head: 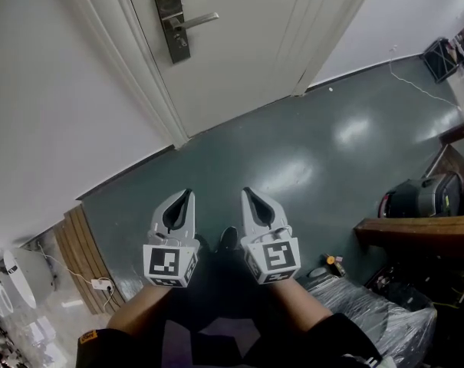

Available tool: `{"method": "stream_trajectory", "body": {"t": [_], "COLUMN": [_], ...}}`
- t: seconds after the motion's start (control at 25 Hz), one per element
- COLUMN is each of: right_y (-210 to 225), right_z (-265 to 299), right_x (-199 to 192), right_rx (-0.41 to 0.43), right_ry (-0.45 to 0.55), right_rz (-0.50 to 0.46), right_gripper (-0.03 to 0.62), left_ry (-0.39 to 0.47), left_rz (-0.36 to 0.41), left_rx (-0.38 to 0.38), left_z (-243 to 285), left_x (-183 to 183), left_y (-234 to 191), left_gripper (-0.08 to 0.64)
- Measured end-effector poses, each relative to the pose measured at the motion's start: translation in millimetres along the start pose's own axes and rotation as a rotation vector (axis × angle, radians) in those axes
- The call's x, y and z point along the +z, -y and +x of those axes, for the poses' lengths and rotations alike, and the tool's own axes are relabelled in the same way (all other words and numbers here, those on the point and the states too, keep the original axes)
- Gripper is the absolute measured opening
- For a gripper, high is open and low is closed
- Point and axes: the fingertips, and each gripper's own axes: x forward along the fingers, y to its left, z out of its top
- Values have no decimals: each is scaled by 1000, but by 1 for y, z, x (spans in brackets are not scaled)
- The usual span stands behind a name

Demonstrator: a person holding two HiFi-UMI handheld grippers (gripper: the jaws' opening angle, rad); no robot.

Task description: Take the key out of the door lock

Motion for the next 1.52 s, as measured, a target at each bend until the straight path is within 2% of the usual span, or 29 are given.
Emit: {"method": "stream_trajectory", "body": {"t": [0.28, 0.68, 0.88, 1.16, 1.32, 1.48, 1.52], "right_y": [16, 45, 60, 66, 64, 60, 59], "right_z": [29, 84, 134, 204, 242, 276, 283], "right_x": [6, 11, 27, 69, 88, 100, 101], "right_rx": [17, 2, -14, -12, 21, 78, 97], "right_ry": [-16, -74, -85, -79, -71, -63, -66], "right_rz": [0, 2, 13, -9, 56, 127, 145], "right_gripper": [-8, -8, -8, -8, -8, -8, 9], "left_ry": [1, 10, 21, 89, 92, 83, 80], "left_rz": [-15, -36, -31, -19, -29, -27, -28], "left_rx": [20, -24, -25, -8, -11, 21, 28], "left_z": [27, 100, 145, 195, 213, 223, 224], "left_x": [4, 18, 29, 66, 74, 72, 72], "left_y": [-9, -32, -68, -125, -155, -183, -188], "left_gripper": [18, 18, 18, 18, 18, 18, 18]}}
